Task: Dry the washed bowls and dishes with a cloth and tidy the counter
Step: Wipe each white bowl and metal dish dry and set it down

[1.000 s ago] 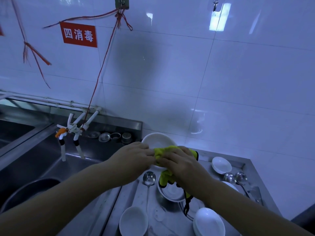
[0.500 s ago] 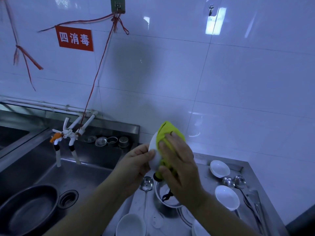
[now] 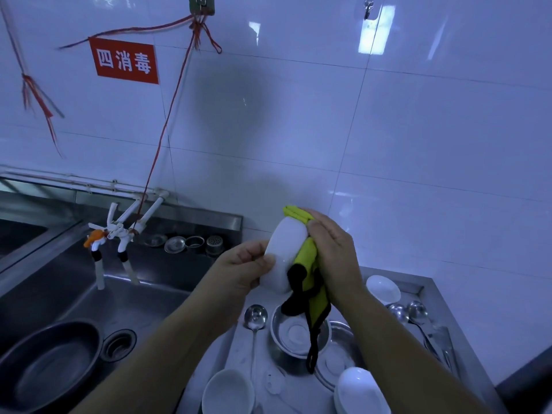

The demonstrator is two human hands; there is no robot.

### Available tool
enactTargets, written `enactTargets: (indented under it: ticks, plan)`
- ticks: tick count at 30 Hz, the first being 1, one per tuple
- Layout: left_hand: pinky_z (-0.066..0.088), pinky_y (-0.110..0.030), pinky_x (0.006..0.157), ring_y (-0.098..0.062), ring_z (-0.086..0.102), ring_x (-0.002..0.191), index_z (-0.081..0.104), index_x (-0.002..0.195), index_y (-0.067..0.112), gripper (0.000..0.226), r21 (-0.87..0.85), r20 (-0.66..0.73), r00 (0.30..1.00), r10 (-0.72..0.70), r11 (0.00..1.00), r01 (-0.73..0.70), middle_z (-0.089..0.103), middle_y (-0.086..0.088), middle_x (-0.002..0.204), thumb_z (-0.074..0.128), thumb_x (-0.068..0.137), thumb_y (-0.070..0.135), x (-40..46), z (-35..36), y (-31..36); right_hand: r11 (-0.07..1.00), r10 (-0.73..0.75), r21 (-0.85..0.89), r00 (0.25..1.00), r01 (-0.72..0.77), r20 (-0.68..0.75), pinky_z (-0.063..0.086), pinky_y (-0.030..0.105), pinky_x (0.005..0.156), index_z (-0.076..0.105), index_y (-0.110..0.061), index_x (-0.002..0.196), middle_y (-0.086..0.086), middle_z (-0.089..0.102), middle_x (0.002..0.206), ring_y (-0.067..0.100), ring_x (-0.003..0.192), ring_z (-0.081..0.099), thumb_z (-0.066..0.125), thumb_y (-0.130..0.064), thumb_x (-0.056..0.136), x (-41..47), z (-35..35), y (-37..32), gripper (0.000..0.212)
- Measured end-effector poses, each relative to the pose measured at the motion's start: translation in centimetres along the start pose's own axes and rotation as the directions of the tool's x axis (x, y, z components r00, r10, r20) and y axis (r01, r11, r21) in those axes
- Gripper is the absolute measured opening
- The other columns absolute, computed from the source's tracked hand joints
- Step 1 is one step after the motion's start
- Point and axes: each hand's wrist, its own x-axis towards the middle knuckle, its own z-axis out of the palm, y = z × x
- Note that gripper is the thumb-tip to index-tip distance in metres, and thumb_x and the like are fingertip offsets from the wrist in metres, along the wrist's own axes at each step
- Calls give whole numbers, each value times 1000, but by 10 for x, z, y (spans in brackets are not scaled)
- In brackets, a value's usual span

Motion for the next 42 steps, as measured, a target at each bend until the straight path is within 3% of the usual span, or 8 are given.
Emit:
enactTargets:
  ticks: [4,10,14,19,25,32,37,42]
  plan:
    - [55,-23,64,-17,69,79,69,97,4,24,-145,-47,999,-3,989,-4,72,-13,91,57,78,12,0,-7,1,996,93,-4,993,-94,-71,48,21,87,68,-32,111,-13,69,111,2,104,61,48,-21,97,-13,4,15,27]
    - [58,-28,74,-19,70,81,65,100,3,27,-324,-118,992,-41,946,1,72,-13,94,51,79,15,5,-10,-5,760,-478,-493,878,425,20,33,24,107,55,-12,129,-1,52,132,9,125,43,46,-12,95,-28,22,22,35]
    - [59,-29,71,-18,71,82,75,90,8,29,-408,-127,991,-28,913,-27,73,-12,93,49,80,18,7,-13,-2,579,-658,-517,736,630,159,39,34,100,65,-9,117,4,59,124,17,121,50,44,-17,99,-39,25,34,30]
    - [58,-27,73,-15,71,83,77,85,11,30,-395,-141,990,-18,918,-39,74,-7,91,49,79,16,6,-22,3,573,-666,-484,720,661,196,42,37,96,62,-12,117,1,60,116,16,113,54,44,-14,97,-40,3,39,27]
    - [58,-28,76,-19,69,85,61,109,0,35,-329,-78,995,-57,944,28,71,-13,98,51,79,15,6,-18,3,583,-639,-575,761,574,112,38,31,98,67,-5,111,7,64,112,20,109,53,43,-14,95,-22,5,25,30]
    - [58,-24,67,-15,69,75,62,97,3,25,-275,-153,988,-7,961,-36,72,-8,85,52,75,12,4,-14,13,642,-603,-478,780,599,167,48,47,86,65,-2,113,8,64,110,22,102,55,44,-19,97,-31,8,14,32]
    - [52,-31,63,-20,62,70,60,98,3,24,-249,-127,991,-50,968,17,65,-12,83,55,77,15,2,7,12,627,-498,-581,841,519,214,34,37,106,55,-9,131,1,51,134,15,128,42,36,-28,96,-14,28,-7,44]
    - [52,-20,49,-11,63,53,57,89,6,12,-381,-163,982,-96,924,27,65,-5,64,54,81,14,4,15,21,461,-654,-605,709,649,263,37,43,102,55,-8,131,12,51,137,27,130,45,37,-21,102,-26,31,13,36]
